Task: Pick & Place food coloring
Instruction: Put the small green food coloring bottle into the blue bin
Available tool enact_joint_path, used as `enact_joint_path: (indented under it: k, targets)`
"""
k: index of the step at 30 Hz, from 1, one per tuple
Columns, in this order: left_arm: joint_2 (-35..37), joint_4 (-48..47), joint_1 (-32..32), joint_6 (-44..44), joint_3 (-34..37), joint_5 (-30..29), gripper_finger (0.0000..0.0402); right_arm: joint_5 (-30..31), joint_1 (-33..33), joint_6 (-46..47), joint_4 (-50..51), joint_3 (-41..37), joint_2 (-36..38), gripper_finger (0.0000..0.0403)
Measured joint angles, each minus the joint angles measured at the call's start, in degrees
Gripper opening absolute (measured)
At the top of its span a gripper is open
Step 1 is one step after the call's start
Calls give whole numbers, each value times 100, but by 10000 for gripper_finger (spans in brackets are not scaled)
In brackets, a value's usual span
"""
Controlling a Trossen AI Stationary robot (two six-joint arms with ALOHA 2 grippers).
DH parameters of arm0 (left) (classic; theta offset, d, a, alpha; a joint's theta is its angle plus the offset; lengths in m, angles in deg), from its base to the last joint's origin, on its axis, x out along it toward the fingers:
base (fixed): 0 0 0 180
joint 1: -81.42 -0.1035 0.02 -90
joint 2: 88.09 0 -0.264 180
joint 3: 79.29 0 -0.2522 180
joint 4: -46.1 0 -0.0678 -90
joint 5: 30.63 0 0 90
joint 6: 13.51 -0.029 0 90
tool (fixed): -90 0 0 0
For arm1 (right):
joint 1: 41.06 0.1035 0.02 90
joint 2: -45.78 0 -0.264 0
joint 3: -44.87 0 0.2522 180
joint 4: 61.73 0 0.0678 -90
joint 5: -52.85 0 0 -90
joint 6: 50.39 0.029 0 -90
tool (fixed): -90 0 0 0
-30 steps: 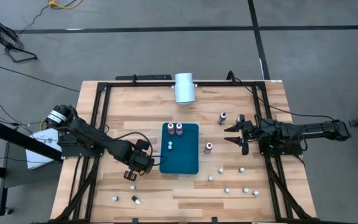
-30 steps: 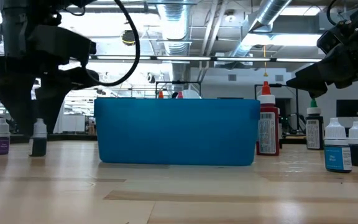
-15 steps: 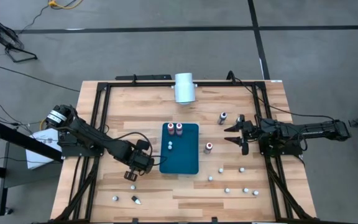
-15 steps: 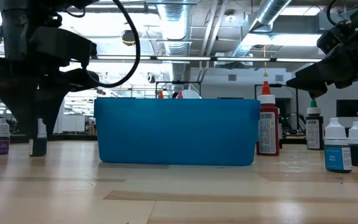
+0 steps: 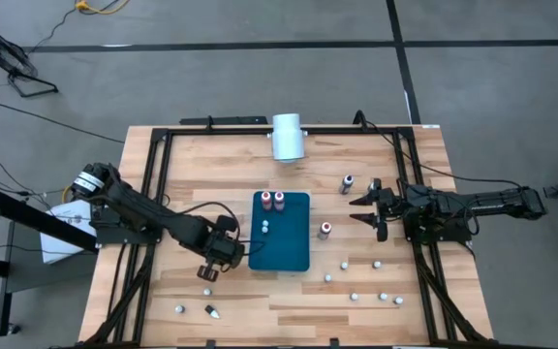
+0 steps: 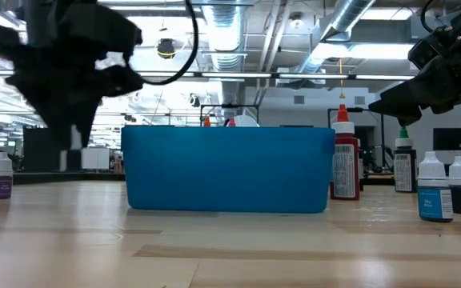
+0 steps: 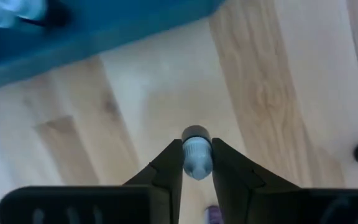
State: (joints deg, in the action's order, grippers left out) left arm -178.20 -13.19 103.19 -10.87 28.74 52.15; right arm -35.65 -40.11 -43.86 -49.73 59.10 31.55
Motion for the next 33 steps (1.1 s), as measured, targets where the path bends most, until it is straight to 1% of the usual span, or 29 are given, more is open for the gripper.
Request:
enact_joint_path:
  k: [4,9,17,24,33]
  targets:
    - [0,-390,-79,-197,-391,-78,57,-2,-2,0,0,0,-1,184]
    - [0,-770,-187,-483,-859,-141,62,0,-2,1,0,0,1,184]
    - [2,-1099,-419,-1045,-1440,-524,62,0,0,-1,0,0,1,184]
    - [2,-958,-723,-1471,-1533,-555,62,-1,-1,0,0,2,1,184]
    - [-457,-346,-977,-2015,-1558,-471,63,-1,-2,1,-25,0,3,184]
